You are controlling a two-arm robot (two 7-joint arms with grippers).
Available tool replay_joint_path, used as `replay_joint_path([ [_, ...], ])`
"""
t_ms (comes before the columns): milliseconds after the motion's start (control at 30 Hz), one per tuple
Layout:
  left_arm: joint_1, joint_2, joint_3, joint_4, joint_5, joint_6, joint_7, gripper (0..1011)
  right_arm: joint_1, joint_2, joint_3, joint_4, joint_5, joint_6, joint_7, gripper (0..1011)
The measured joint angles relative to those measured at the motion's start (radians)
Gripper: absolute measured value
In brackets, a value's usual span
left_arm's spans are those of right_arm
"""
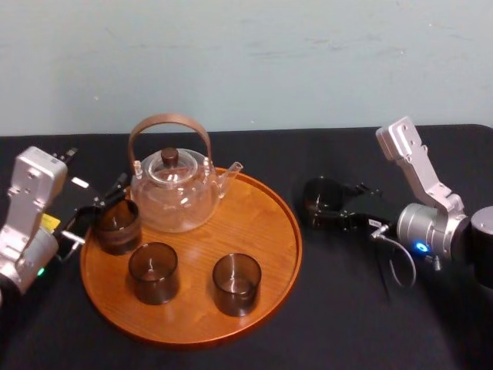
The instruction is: Pick up the glass from the table and place it on the tray.
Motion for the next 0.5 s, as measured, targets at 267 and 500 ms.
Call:
replay_joint_path([
  [267,0.0,0.0,0.0,0.0,0.0,0.0,0.0,1001,0.023,-0.025,0.002,0.034,-0.022,-0.001,0.007,1002],
  [500,0.0,0.0,0.0,0.0,0.0,0.0,0.0,1001,0.034,-0.039,0.002,0.051,-0.038,0.0,0.01,1003],
])
